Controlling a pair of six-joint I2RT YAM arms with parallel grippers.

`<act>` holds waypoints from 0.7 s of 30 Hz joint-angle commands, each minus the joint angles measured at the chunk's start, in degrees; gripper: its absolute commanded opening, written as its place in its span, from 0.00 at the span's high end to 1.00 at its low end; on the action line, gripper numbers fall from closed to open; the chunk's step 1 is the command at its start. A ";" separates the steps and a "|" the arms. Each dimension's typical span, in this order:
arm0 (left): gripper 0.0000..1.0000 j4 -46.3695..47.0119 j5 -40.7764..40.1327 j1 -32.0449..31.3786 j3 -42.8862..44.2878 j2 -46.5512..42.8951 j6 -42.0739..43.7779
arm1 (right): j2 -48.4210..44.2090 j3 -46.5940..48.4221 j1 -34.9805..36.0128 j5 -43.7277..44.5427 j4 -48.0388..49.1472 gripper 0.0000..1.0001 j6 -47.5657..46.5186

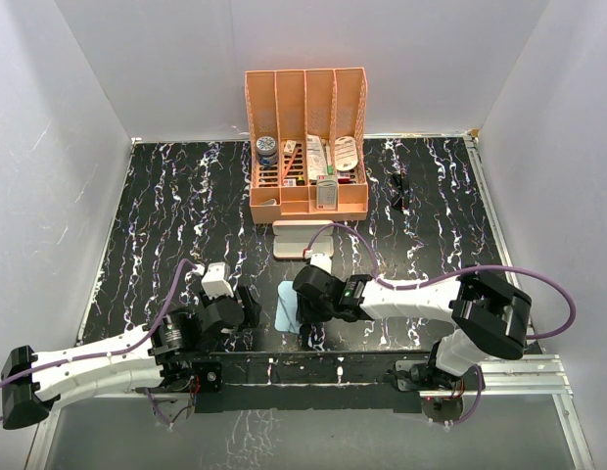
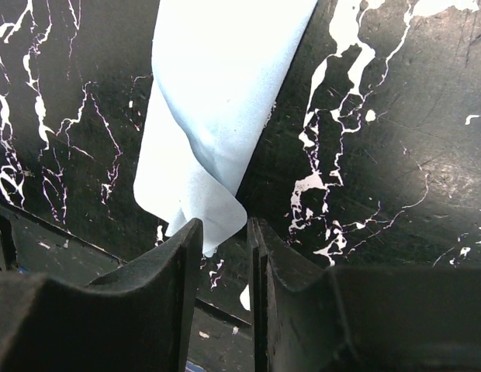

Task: Organize the sunglasses
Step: Fold the glasses cleaning cloth at the center of the board.

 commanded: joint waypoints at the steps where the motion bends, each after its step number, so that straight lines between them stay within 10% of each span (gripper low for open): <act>1: 0.36 -0.31 -0.50 -0.03 1.94 -0.08 0.39 | -0.19 0.17 -0.36 -0.01 3.08 0.72 -0.41; 21: 0.36 0.61 -0.20 -0.05 2.03 1.03 0.78 | 2.18 -1.45 -0.81 -2.20 4.84 0.75 0.18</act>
